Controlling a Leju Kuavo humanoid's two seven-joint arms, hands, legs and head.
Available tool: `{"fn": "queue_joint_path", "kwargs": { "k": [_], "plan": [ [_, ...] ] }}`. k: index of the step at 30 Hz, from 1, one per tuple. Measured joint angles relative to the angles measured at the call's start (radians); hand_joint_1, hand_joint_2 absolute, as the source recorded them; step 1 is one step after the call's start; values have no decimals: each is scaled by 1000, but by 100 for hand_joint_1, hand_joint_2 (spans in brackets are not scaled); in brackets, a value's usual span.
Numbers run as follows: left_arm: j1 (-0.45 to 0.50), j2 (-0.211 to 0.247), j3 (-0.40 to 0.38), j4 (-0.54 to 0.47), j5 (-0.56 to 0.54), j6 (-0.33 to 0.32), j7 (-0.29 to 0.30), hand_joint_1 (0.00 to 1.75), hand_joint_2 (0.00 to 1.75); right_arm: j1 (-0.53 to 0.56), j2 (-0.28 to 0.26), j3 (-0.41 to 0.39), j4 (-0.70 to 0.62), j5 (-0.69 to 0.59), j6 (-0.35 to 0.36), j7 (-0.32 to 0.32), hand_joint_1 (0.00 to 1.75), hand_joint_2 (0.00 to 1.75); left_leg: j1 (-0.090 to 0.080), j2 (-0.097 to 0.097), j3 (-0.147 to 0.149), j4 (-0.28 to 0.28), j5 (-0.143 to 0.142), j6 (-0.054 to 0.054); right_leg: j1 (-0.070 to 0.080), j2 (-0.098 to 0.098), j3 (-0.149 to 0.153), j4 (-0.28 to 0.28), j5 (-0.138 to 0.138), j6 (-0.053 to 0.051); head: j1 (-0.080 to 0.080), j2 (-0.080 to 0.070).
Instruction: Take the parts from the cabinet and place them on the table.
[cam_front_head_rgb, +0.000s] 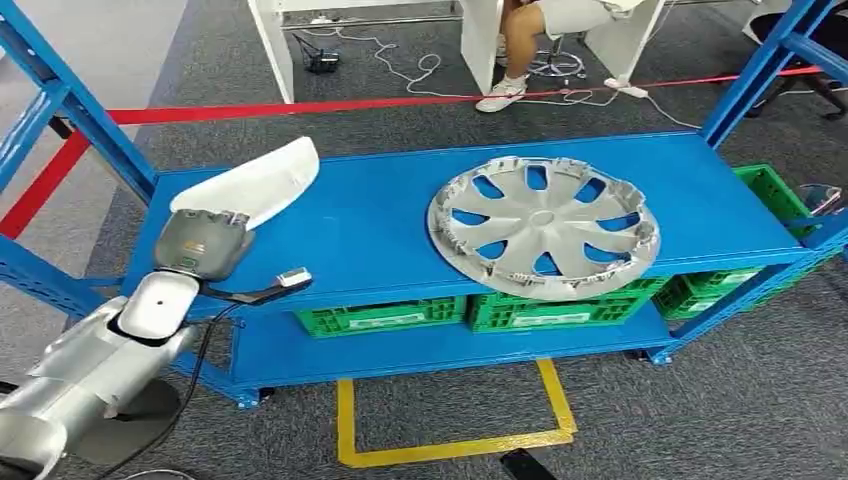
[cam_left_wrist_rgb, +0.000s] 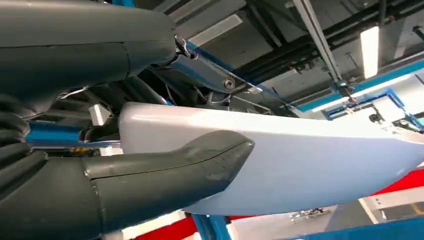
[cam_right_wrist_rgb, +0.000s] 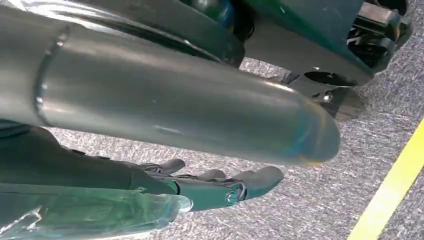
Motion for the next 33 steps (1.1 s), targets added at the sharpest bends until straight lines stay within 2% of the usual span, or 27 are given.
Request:
{"fn": "queue_joint_path", "kwargs": {
  "k": [2,4,5,6,7,9,10,11,12,13,14,15,16,17,18,20,21,22,23,25,26,27,28,30,31,32,33],
  "plan": [
    [4,3,6,0,0,0,-2,175,175,0,3,3,0,2,0,2,0,0,-6,0,0,0,0,11,-6,0,2,-7,3,6,0,0],
    [5,4,12,0,0,0,-3,175,175,0,6,8,0,2,-1,2,0,0,-11,0,1,-6,12,29,-9,1,10,-27,19,22,-1,0],
    [5,3,18,0,0,1,-3,175,175,-1,8,9,0,2,0,2,0,0,-11,0,9,-30,28,40,-6,3,17,-41,25,30,-1,0],
    [5,1,23,0,0,2,-8,175,175,-1,8,10,0,4,-1,2,0,0,-1,6,20,-54,40,38,-5,-3,4,-32,7,24,2,0],
    [5,2,28,0,0,3,-16,175,175,-2,8,12,0,5,-2,3,0,0,0,7,19,-58,43,41,2,-7,-11,8,-32,19,1,0],
    [18,5,42,0,0,5,-33,175,175,-2,8,18,0,6,-8,11,0,0,-4,9,15,-56,44,41,8,-6,-79,185,-124,15,13,0],
    [26,7,49,0,0,5,-38,175,175,-1,8,18,0,5,-10,13,0,0,-5,10,10,-52,44,41,12,-6,-106,255,-150,17,13,0],
    [33,7,53,0,0,5,-42,175,175,0,8,19,0,5,-11,18,0,0,-5,10,5,-48,44,41,13,-6,-116,285,-151,18,14,0],
    [39,8,56,0,0,5,-45,175,175,0,8,20,0,4,-11,22,0,0,-4,10,-1,-43,45,39,13,-7,-102,263,-130,20,13,0],
    [41,10,60,0,0,5,-48,175,175,-1,8,20,0,3,-11,27,0,0,-1,9,-10,-34,46,36,11,-7,-66,200,-94,24,14,0],
    [42,11,66,0,0,5,-52,175,175,-4,8,20,0,2,-13,31,0,0,5,9,-18,-24,44,29,9,-9,-13,106,-55,29,14,0],
    [42,13,74,0,0,5,-53,175,175,-6,8,20,0,2,-13,31,0,0,9,8,-24,-13,43,18,5,-11,31,22,-52,40,16,0],
    [41,16,78,0,0,5,-54,175,175,-10,14,21,-2,2,-13,32,0,0,-1,6,-34,-10,44,9,15,-2,47,28,-58,36,18,0],
    [40,17,79,0,0,5,-56,175,175,-9,15,22,-2,1,-14,32,0,0,1,6,-38,2,44,6,11,5,30,41,-47,17,15,0],
    [40,16,79,0,0,5,-57,175,175,-9,15,22,-2,0,-15,32,0,0,1,1,-44,13,47,1,10,4,25,43,-55,8,14,0],
    [43,19,79,0,0,4,-58,175,175,-7,15,23,-2,-2,-16,30,0,0,5,0,-55,13,53,-5,11,4,5,59,-50,-4,9,0],
    [43,20,79,0,0,3,-58,175,175,-8,15,23,-1,-3,-16,30,0,0,7,2,-63,26,29,-9,12,4,-2,59,-45,-15,6,0],
    [43,19,79,0,0,2,-58,175,175,-8,15,24,-1,-3,-16,29,0,0,7,4,-81,71,-17,-11,14,3,-10,58,-38,-25,2,0],
    [43,16,78,0,0,3,-58,175,175,-8,15,24,-1,-3,-16,28,0,0,7,4,-107,143,-67,-13,16,3,-20,58,-31,-33,-1,0],
    [45,15,77,0,0,2,-58,175,175,-9,15,24,-1,-4,-16,28,0,0,4,4,-158,306,-152,-11,24,1,-38,57,-16,-40,0,0],
    [46,15,77,0,0,2,-58,175,175,-8,15,24,-1,-4,-17,28,0,0,1,4,-165,348,-165,-5,29,1,-48,57,-9,-42,-3,0],
    [47,14,76,0,0,1,-57,175,175,-7,15,24,-1,-5,-17,28,0,0,-3,4,-150,342,-151,5,34,1,-58,57,-1,-44,-2,0],
    [47,14,76,0,0,1,-56,175,175,-8,15,24,-1,-6,-17,28,0,0,-10,4,-119,302,-126,19,40,1,-67,56,7,-47,-2,0],
    [46,10,76,0,0,1,-54,175,175,-9,16,25,-1,-7,-17,28,0,0,-35,4,-8,143,-75,55,44,2,-83,49,27,-51,-2,0],
    [42,10,76,-1,0,1,-53,175,175,-9,20,25,-2,-8,-17,28,0,0,-52,4,56,59,-84,73,41,1,-84,44,37,-49,1,0],
    [38,9,76,-3,0,1,-51,175,175,-7,21,25,-2,-8,-17,27,0,0,-57,10,85,3,-100,80,44,0,-87,39,46,-45,-3,0],
    [36,7,75,-3,0,1,-49,175,175,-7,23,25,-2,-10,-18,27,0,0,-59,10,79,4,-85,65,40,-3,-87,31,58,-39,0,0]
  ]
}}
